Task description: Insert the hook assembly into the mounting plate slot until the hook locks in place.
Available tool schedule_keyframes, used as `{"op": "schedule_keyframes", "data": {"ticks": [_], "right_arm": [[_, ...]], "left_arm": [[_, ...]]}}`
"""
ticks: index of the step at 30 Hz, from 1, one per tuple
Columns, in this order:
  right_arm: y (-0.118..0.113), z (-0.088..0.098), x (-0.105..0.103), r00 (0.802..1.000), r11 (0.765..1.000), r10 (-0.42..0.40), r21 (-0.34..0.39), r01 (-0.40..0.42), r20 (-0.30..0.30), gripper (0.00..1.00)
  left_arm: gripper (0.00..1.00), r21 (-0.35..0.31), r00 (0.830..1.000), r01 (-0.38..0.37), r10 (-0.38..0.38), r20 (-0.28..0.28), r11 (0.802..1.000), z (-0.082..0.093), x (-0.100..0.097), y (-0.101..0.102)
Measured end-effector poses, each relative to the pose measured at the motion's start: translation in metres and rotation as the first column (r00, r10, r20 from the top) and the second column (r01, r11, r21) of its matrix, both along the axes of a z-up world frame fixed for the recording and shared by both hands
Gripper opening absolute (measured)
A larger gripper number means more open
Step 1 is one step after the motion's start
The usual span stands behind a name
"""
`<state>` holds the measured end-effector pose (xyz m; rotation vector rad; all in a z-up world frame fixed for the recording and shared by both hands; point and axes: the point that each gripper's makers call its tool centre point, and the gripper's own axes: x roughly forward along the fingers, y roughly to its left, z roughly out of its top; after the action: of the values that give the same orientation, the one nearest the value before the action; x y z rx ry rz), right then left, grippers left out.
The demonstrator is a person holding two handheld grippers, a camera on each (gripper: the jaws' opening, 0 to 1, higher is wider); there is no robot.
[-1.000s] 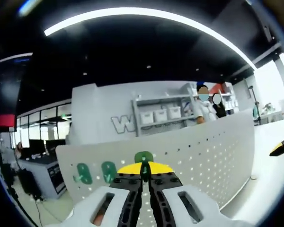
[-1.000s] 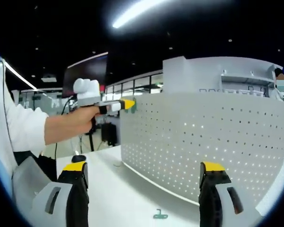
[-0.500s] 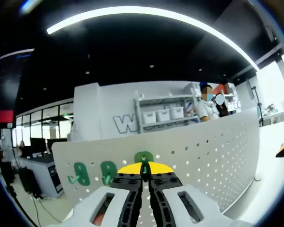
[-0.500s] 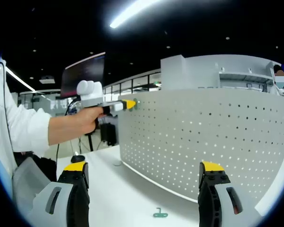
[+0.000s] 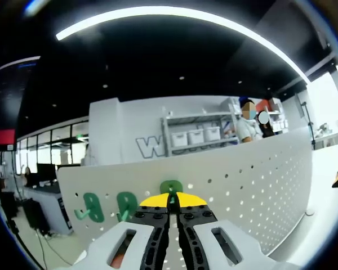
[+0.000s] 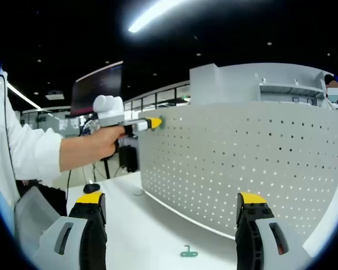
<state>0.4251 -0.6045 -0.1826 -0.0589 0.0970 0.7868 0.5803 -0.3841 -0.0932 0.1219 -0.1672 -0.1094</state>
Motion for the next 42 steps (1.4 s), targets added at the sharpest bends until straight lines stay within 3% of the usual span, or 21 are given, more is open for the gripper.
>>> {"op": "schedule_keyframes", "data": {"ticks": [16,42], "right_arm": [[0.004,-0.003,0.002,1.000,1.000,0.010,0.001,-0.010,-0.009,0.97],[-0.001,-0.005,0.002,1.000,1.000,0.002,0.004,-0.002,-0.021,0.96]], "left_arm": [[0.03,0.004,1.000,-0.008,0.008,0.000,1.000,-0.001,-0.007,0.001],[0.04,0.064,1.000,-0.028,0.027,0.017,0.998,-0.006,0.016,0.005]]}}
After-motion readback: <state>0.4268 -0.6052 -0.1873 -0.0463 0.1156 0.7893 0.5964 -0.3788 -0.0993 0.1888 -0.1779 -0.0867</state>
